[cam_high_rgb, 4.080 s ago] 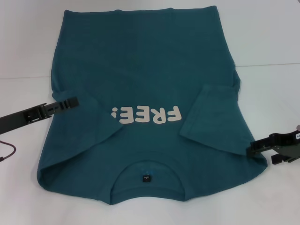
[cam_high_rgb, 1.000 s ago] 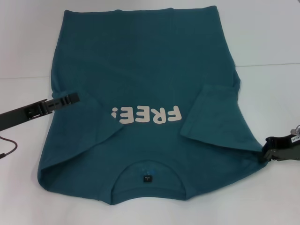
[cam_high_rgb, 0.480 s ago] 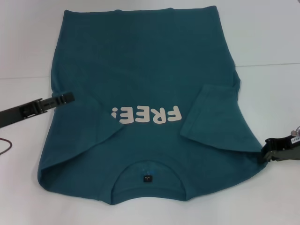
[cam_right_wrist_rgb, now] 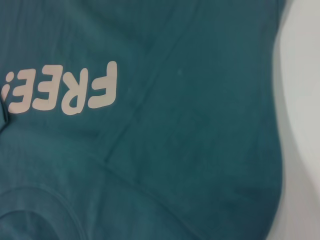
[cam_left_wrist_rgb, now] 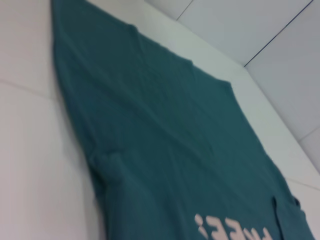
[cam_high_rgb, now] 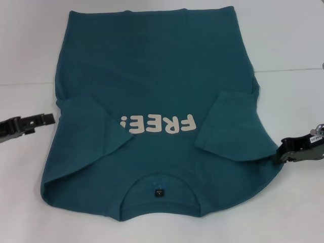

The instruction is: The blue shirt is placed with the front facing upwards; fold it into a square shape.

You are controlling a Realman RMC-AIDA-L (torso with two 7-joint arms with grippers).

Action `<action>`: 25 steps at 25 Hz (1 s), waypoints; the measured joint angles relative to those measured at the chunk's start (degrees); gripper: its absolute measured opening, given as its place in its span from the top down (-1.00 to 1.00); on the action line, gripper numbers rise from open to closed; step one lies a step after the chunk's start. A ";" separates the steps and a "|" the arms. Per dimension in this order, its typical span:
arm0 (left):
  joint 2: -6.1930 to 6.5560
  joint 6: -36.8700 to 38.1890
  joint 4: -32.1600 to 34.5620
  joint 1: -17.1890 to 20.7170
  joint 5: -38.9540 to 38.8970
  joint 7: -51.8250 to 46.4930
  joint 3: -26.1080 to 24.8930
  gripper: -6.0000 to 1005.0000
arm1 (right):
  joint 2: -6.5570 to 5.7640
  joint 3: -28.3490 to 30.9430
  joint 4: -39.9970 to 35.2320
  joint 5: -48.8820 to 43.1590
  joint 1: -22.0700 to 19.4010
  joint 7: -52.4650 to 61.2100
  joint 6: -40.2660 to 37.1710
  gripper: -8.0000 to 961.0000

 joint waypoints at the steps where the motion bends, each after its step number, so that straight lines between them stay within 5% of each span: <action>1: 0.00 0.40 0.44 0.40 0.32 -0.31 0.00 -0.74 | 0.05 -0.06 -0.01 -0.05 0.04 0.01 -0.14 0.90; 25: 0.47 9.99 3.80 -1.02 17.71 -14.72 0.98 -0.74 | 0.14 -1.51 -0.03 -0.32 -0.40 -2.52 -0.36 0.89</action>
